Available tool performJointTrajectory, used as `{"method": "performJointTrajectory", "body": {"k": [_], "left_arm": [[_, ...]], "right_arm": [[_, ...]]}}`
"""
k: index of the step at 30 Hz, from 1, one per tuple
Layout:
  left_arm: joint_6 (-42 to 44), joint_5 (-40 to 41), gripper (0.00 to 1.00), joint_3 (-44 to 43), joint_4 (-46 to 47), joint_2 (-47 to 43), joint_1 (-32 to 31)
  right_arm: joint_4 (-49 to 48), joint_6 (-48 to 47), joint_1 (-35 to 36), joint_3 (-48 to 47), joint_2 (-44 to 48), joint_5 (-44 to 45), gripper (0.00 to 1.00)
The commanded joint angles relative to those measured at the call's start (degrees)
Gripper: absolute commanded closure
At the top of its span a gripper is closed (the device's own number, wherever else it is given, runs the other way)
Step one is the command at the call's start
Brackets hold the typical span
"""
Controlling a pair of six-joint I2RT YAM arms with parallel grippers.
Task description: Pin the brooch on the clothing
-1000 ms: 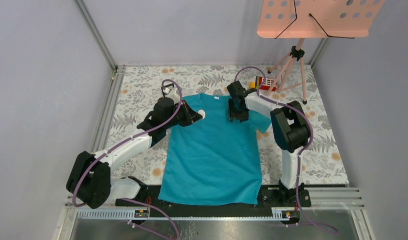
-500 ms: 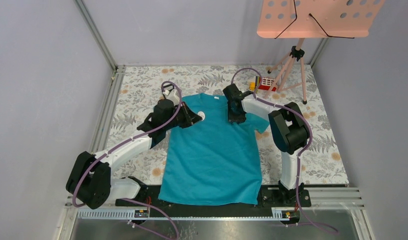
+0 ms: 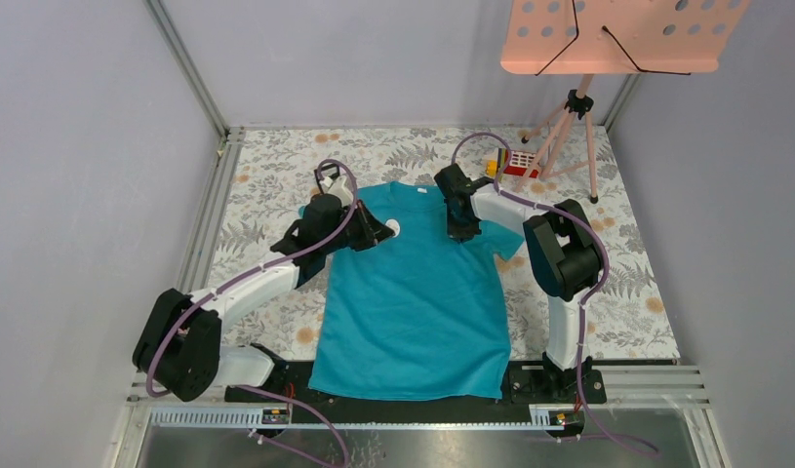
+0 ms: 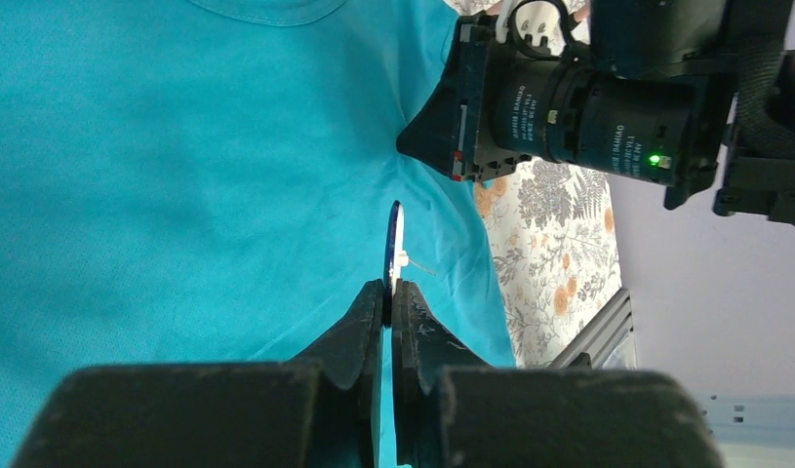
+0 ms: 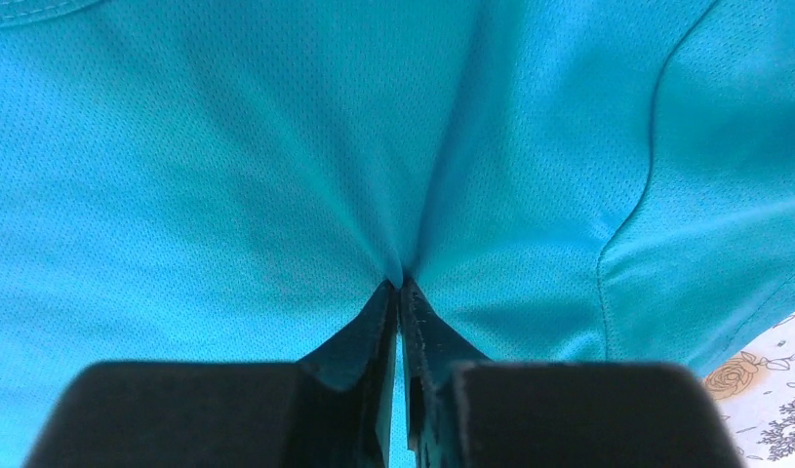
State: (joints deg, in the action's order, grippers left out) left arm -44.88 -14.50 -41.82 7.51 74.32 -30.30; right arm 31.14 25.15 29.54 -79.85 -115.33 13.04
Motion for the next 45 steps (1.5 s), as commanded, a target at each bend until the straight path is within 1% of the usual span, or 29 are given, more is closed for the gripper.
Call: {"method": "performJointTrajectory", "body": {"k": [1,2,10,11,14,15,16,18,24,34,37,45], "left_arm": [[0.56,1.95,1.00,-0.70,4.57,1.91,-0.13],[0.91,2.82,1.00,-1.12,4.33,2.53,-0.64],[1.38,10.64,1.00,-5.07,3.55,9.39,-5.69],[1.38,11.08,1.00,-5.57,4.15,10.75,-6.37],[0.42,10.80,1.00,-7.61,5.39,13.73,-7.42],[0.15,10.73,1.00,-8.26,5.74,14.67,-7.79],[-0.07,10.67,1.00,-9.00,5.91,15.40,-8.10],[-0.35,11.01,1.00,-10.21,6.18,16.71,-8.65],[-2.26,14.07,1.00,-12.05,6.55,19.46,-9.24],[-2.60,14.24,1.00,-15.44,4.82,23.28,-10.56],[-2.26,15.86,1.00,-17.28,3.23,24.65,-10.67],[-1.28,16.44,1.00,-20.52,0.78,27.95,-11.24]], "right_arm": [[2.53,-0.39,0.96,-1.62,0.83,0.68,0.96],[2.58,-0.51,0.97,-1.77,0.90,0.63,1.00],[1.59,-1.86,0.83,-1.22,3.67,-0.13,1.00],[1.59,-2.00,0.82,-1.00,4.31,-0.12,0.98],[0.75,-2.65,0.78,-0.11,6.72,-0.52,0.77],[0.70,-2.99,0.78,-0.07,7.38,-0.60,0.73],[0.68,-3.14,0.78,0.14,8.00,-0.66,0.69],[0.70,-3.49,0.78,0.54,8.95,-0.57,0.66],[-0.06,-3.12,0.70,2.82,8.97,-0.97,0.64],[-3.97,-2.53,-0.70,6.79,7.78,-5.41,0.62],[-4.67,-2.52,-0.79,6.99,7.21,-6.09,0.63],[-5.04,-2.97,-1.49,6.34,6.52,-5.92,0.67]]}}
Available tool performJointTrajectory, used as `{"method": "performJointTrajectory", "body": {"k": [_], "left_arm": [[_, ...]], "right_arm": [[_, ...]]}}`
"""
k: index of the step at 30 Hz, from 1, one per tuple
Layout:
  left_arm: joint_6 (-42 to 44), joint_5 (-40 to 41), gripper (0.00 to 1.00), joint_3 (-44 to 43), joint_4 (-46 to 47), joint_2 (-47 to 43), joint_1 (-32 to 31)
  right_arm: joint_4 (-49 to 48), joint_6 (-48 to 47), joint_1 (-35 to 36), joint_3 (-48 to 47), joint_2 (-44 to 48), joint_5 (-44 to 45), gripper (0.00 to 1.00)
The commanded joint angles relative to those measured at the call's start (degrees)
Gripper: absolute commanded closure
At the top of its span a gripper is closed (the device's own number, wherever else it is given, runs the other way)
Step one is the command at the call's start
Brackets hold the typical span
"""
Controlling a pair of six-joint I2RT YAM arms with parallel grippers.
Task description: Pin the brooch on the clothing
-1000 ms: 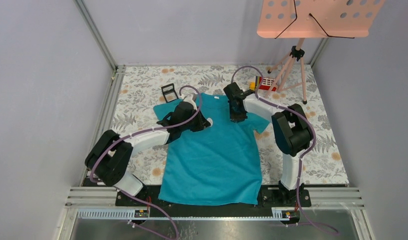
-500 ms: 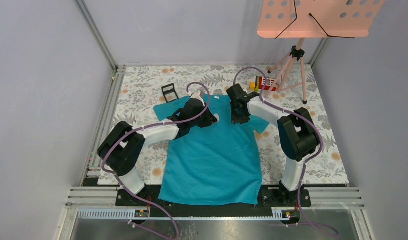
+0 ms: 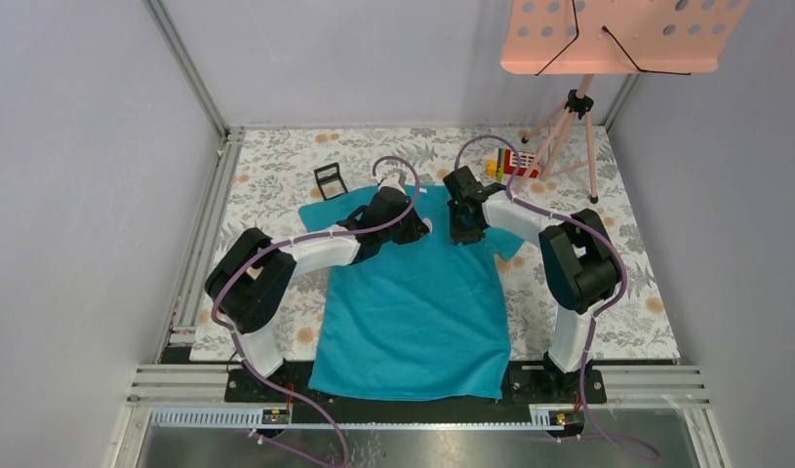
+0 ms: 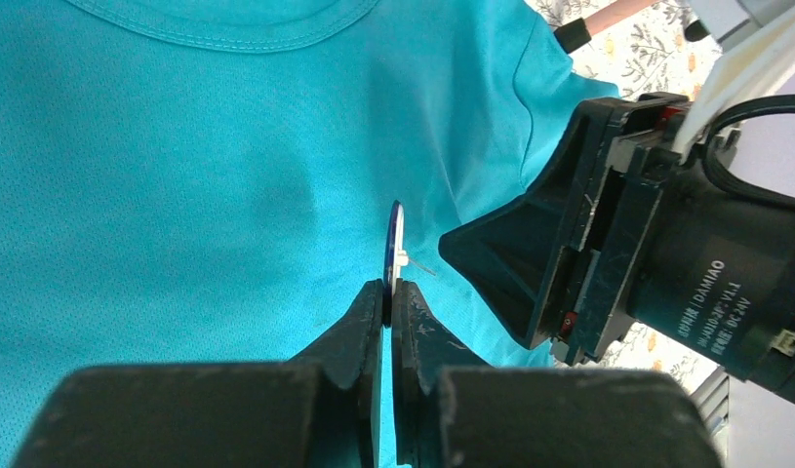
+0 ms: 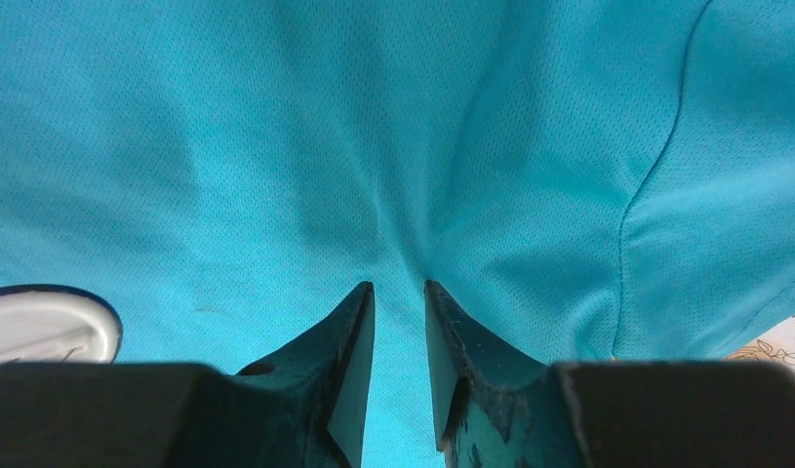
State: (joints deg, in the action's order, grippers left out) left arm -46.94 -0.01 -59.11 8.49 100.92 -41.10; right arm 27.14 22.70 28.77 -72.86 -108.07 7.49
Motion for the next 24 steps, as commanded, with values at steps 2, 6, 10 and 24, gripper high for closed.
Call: {"method": "performJointTrajectory", "body": {"k": [2,6,10,24], "left_arm": [[0.87,1.80,1.00,-3.77,-0.60,2.24,-0.45],[0.88,1.69,1.00,-4.37,-0.65,3.07,-0.47],[0.88,1.42,1.00,-4.84,-0.67,3.70,-0.59],[1.04,0.73,1.00,-6.38,-1.00,5.60,-0.85]], "right_arm": [[-0.91,-0.73,-0.74,-0.52,-0.29,-0.12,0.67],[-0.80,-1.48,-0.83,-0.35,0.71,0.69,0.64],[-0.24,-2.05,-1.24,-1.22,-0.19,0.75,0.63],[-0.42,-3.18,-1.89,-1.90,-2.02,0.29,0.70]]}}
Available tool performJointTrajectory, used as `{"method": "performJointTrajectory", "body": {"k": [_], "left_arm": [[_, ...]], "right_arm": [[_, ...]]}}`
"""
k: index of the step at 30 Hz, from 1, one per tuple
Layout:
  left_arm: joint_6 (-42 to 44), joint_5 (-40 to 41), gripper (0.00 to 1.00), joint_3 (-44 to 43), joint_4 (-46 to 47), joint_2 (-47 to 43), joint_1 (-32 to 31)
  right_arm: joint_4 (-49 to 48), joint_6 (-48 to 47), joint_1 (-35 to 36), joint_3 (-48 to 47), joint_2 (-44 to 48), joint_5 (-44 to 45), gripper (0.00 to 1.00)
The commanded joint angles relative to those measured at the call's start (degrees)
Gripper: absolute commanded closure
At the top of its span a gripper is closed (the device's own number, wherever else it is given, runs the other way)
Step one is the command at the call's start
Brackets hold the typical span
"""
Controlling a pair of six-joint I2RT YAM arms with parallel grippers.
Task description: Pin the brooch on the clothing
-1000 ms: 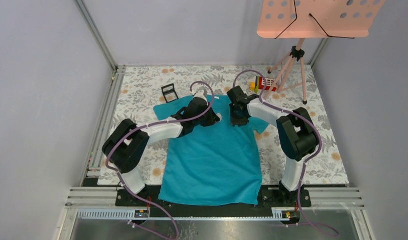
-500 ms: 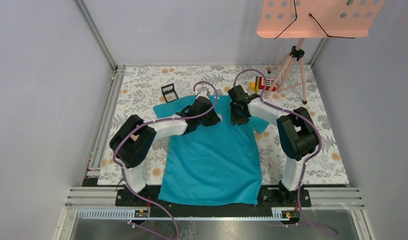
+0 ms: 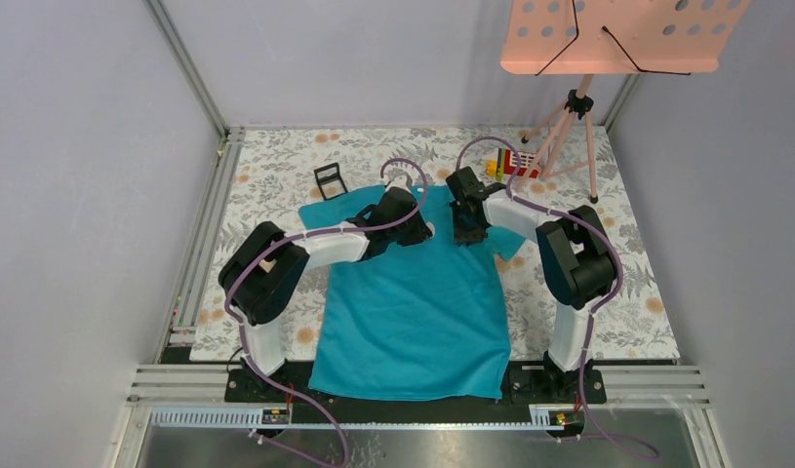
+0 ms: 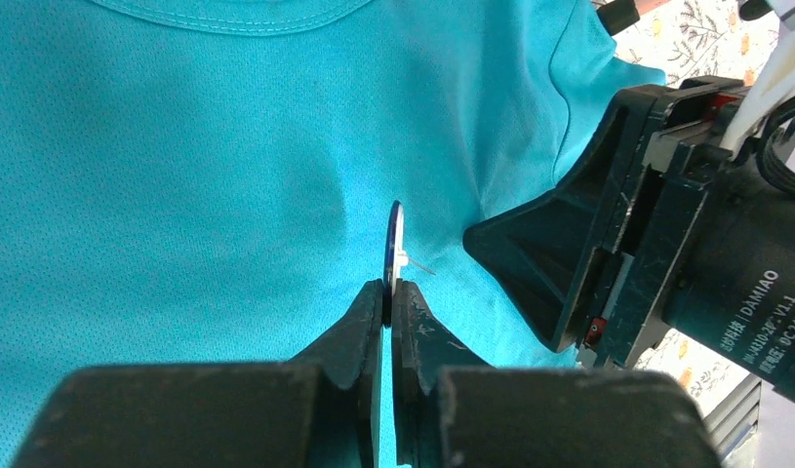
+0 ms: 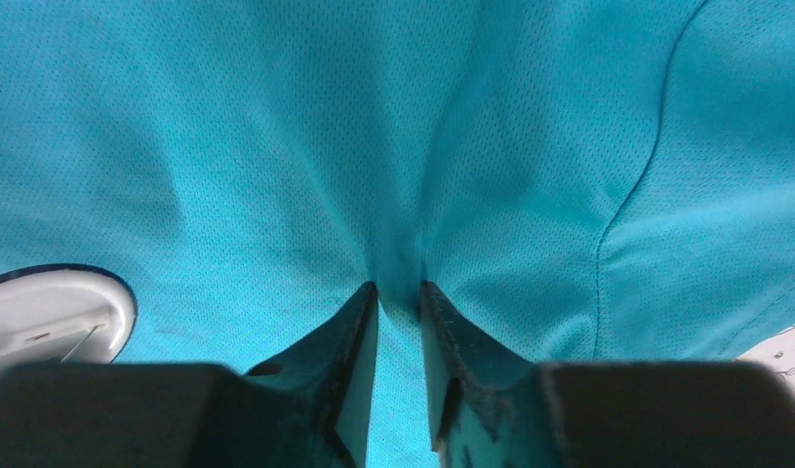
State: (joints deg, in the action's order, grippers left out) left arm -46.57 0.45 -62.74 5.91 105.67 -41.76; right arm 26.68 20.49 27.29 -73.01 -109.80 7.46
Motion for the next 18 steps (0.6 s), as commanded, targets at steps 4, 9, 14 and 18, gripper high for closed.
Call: {"method": "performJointTrajectory", "body": {"k": [4,9,14,18], "left_arm": [[1.01,-0.18,1.00,-3.85,0.96,2.08,-0.33],[2.02,-0.18,1.00,-5.81,-0.99,3.79,-0.81],[2.89,-0.18,1.00,-9.29,-4.27,6.68,-1.10],[3.32,-0.18,1.00,-11.52,-5.82,8.16,-1.70]], "right_arm": [[-0.52,-1.36,-0.37,-1.26,0.40,0.34,0.87],[-1.31,-1.33,-0.47,-0.39,1.47,0.80,1.00],[-3.12,-0.55,-0.57,2.09,4.36,0.28,1.00],[-4.20,0.42,-1.05,3.95,6.23,-0.92,1.00]]}}
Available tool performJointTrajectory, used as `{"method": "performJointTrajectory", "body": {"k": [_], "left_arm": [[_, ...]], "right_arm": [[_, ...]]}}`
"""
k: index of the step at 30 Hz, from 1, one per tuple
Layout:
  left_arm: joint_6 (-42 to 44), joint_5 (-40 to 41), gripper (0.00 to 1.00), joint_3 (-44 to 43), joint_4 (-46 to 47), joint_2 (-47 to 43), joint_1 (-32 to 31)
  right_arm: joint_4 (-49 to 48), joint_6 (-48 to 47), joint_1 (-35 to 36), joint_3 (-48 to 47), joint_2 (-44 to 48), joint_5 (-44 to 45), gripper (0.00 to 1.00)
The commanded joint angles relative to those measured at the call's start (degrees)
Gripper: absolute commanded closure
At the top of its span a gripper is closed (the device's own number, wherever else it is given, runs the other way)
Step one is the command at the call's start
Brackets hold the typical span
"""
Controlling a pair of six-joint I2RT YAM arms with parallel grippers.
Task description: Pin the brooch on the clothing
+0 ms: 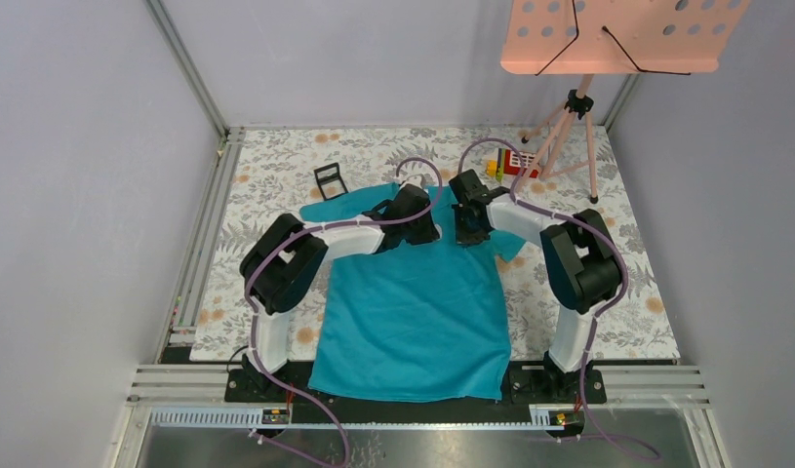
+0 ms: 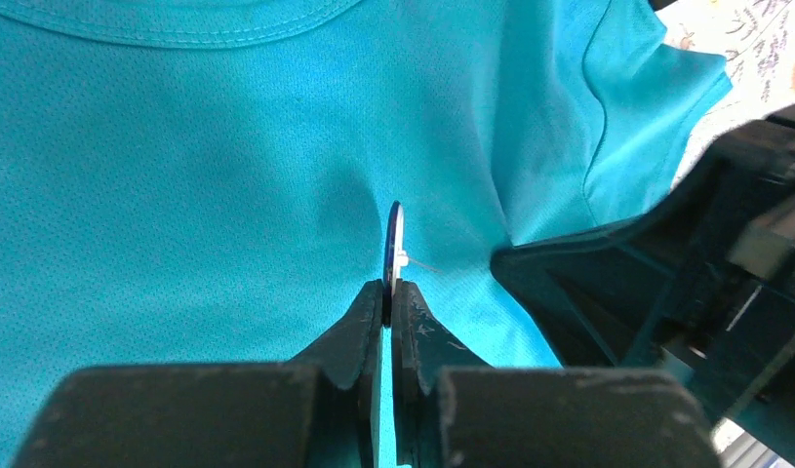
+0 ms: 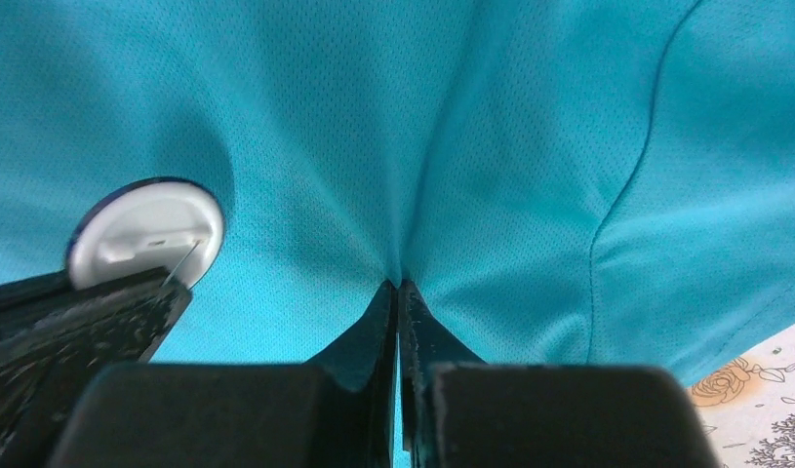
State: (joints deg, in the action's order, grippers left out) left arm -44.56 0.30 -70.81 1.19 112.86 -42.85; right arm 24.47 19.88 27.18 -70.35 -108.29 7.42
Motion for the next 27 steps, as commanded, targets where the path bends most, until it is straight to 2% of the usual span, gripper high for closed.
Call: {"method": "performJointTrajectory", "body": {"k": [1,13,27], "left_arm": [[1.31,-0.03,1.00,-3.76,-1.10,1.28,-0.63],[0.87,-0.03,1.00,-5.32,-1.78,3.21,-1.42],[1.83,-0.03,1.00,-6.80,-3.21,5.07,-1.51]], "right_arm": [[-2.39,1.38,-1.08,1.74,5.22,-1.22,1.00],[-9.92,4.21,-2.55,6.55,8.88,-9.63,1.00],[-18.06,5.39,-3.01,12.14,13.54,-13.26,1.00]]}}
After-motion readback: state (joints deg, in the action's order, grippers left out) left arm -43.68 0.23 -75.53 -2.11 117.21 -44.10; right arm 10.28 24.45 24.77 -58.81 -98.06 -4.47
